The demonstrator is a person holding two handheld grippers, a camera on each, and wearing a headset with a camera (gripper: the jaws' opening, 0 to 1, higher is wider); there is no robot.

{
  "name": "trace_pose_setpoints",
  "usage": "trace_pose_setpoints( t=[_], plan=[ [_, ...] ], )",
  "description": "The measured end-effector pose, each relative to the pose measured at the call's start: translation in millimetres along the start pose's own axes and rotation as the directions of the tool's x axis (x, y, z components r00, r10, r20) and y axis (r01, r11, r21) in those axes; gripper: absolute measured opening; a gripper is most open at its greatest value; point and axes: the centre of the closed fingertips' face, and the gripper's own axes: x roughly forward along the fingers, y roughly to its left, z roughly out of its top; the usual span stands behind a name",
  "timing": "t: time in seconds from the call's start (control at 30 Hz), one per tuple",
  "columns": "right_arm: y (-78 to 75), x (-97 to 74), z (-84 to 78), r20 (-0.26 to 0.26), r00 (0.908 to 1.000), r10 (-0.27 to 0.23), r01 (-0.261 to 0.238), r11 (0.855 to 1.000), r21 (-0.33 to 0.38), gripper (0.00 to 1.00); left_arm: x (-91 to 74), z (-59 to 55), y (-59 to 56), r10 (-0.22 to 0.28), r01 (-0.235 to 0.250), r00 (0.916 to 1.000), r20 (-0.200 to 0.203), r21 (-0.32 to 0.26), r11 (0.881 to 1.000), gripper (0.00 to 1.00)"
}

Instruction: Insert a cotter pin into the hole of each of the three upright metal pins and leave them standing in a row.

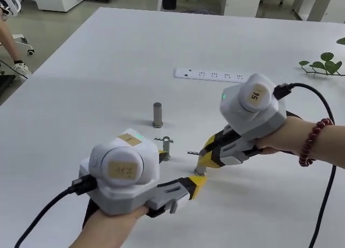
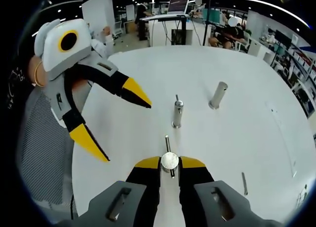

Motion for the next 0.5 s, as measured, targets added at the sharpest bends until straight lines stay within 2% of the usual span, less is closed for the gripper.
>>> trace_pose_setpoints(
  t=[0.17, 0.33, 0.5],
  plan=[
    [-1.2, 0.1, -0.1, -0.001, 1.0000, 0.000, 0.000, 1.000, 0.007, 0.07, -9.1, 0.8, 0.6, -0.005, 0.005, 0.9999, 0.009, -0.001, 1.000, 0.55],
    [-9.3, -1.7, 0.5, 0.002, 1.0000, -0.007, 0.007, 1.000, 0.002, 0.07, -14.2, -2.9, 3.5, 0.000, 0.000, 1.0000, -0.002, 0.024, 1.000, 0.58],
    [-17.5, -2.1, 0.9, -0.006, 0.9998, -0.018, 0.018, 1.000, -0.003, 0.07, -17.4, 0.5, 6.2, 0.003, -0.003, 0.9998, 0.020, 0.030, 1.000, 0.61]
  ],
)
